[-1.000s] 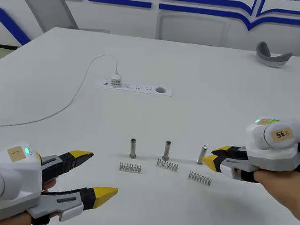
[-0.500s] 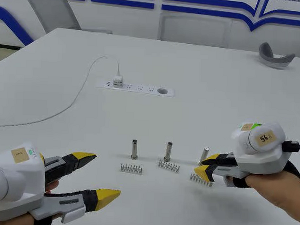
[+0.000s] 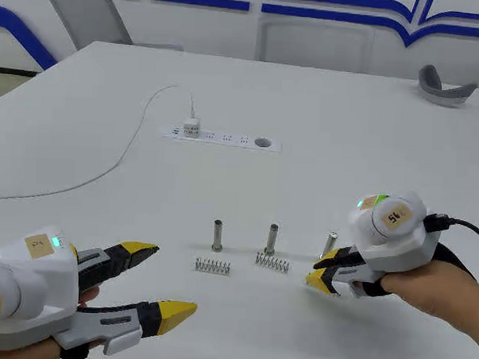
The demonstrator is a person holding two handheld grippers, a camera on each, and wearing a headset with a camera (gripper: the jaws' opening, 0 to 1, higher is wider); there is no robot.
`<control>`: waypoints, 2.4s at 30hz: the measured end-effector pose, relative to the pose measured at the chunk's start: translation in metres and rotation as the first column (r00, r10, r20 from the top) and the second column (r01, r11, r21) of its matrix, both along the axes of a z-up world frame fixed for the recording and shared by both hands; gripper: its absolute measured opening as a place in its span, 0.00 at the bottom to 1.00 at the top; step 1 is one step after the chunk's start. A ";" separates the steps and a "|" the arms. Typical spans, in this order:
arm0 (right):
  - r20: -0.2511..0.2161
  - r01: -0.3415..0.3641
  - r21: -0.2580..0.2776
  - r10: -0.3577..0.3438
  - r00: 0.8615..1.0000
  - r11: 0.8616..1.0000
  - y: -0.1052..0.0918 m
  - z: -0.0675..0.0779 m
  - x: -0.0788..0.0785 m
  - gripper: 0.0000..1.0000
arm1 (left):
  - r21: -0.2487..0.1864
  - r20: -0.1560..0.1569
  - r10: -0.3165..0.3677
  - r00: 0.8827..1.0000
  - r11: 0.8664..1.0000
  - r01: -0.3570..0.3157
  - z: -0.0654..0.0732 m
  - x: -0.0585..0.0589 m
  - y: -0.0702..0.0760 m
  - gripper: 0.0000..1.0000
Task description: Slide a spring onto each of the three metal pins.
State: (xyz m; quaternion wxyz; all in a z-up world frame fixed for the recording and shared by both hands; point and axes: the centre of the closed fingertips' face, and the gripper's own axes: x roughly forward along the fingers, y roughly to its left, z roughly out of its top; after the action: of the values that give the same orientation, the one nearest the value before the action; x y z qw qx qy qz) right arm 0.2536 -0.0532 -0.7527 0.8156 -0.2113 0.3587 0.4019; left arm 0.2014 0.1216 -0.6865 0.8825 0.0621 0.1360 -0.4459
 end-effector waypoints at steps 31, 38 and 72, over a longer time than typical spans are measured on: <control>-0.075 -0.052 -0.055 0.048 0.996 0.997 0.000 -0.017 -0.001 0.12 | -0.002 -0.007 -0.014 1.000 1.000 0.014 -0.004 0.000 -0.004 0.59; -0.052 -0.046 -0.032 0.045 0.998 0.998 0.004 -0.008 -0.005 0.12 | -0.004 -0.007 -0.028 1.000 1.000 0.028 -0.003 -0.002 -0.012 0.59; 0.063 -0.016 0.179 0.005 0.998 0.984 0.036 0.057 -0.017 0.11 | -0.003 -0.031 -0.182 0.983 0.983 0.182 -0.007 -0.004 -0.072 0.51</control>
State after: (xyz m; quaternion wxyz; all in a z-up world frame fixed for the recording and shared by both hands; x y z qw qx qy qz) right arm 0.2364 -0.0176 -0.6953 0.8401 -0.1513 0.2942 0.4300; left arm 0.1978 0.0496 -0.6932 0.8359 0.0675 0.1435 -0.5254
